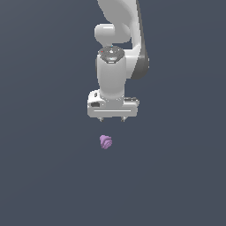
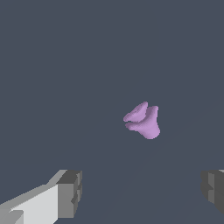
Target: Pick up the object and move it to a goal position.
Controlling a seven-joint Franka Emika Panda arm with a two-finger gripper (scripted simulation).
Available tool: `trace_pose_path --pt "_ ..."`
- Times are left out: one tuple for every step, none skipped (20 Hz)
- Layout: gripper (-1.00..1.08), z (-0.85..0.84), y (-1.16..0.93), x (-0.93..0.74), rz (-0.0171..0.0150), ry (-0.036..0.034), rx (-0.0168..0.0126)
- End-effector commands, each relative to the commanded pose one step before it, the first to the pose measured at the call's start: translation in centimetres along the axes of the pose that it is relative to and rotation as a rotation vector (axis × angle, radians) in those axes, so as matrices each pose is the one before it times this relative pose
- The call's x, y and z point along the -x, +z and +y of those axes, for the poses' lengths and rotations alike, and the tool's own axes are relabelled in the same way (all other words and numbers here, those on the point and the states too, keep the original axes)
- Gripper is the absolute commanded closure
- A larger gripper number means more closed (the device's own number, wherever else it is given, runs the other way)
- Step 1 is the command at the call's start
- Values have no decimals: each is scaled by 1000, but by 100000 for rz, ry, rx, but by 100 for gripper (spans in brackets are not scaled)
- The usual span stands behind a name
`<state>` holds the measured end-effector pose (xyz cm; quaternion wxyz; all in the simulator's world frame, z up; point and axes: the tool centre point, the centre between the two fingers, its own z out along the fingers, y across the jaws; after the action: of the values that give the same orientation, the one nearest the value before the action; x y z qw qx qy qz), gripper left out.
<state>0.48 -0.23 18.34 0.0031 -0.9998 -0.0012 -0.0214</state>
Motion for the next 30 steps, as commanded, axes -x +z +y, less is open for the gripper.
trace_pose_path --pt "-92 1 0 0 0 0 0" --pt "-92 -27 -21 -16 40 -132 8" --pt "-92 -91 -65 -47 125 -406 22" --pt "-92 -140 -106 -78 203 -652 35" --pt "-92 -201 -152 -111 289 -916 51" --pt "-92 -266 -204 -147 383 -1186 68" --pt "-92 -310 -243 -170 448 -1336 80" --pt "-92 -274 -220 -150 398 -1126 70" --pt "-92 -233 -193 -124 339 -890 58" --pt "-92 -190 -162 -97 275 -650 45" --pt "-92 -140 -127 -67 204 -397 30" --pt "-92 -87 -86 -32 124 -134 13" --pt "-92 -5 -8 8 -3 119 -6" --pt "-92 46 40 20 -61 103 -8" --pt "-92 58 54 13 -65 -23 -3" --pt "-92 45 69 -2 -72 -194 4" --pt "-92 46 72 -11 -58 -340 12" --pt "-92 51 84 -20 -59 -479 17" --pt "-92 55 99 -28 -64 -618 22" --pt "-92 64 116 -34 -73 -746 26" --pt "-92 77 139 -37 -90 -863 28" --pt "-92 95 166 -38 -114 -972 28" --pt "-92 117 193 -38 -137 -1077 27" --pt "-92 131 218 -39 -157 -1194 25" --pt "-92 144 239 -41 -170 -1314 24" --pt "-92 153 258 -43 -181 -1444 21" --pt "-92 165 279 -44 -193 -1567 17" --pt "-92 180 303 -42 -209 -1686 11" --pt "-92 194 327 -40 -224 -1805 3" --pt "-92 208 350 -37 -238 -1926 -6"
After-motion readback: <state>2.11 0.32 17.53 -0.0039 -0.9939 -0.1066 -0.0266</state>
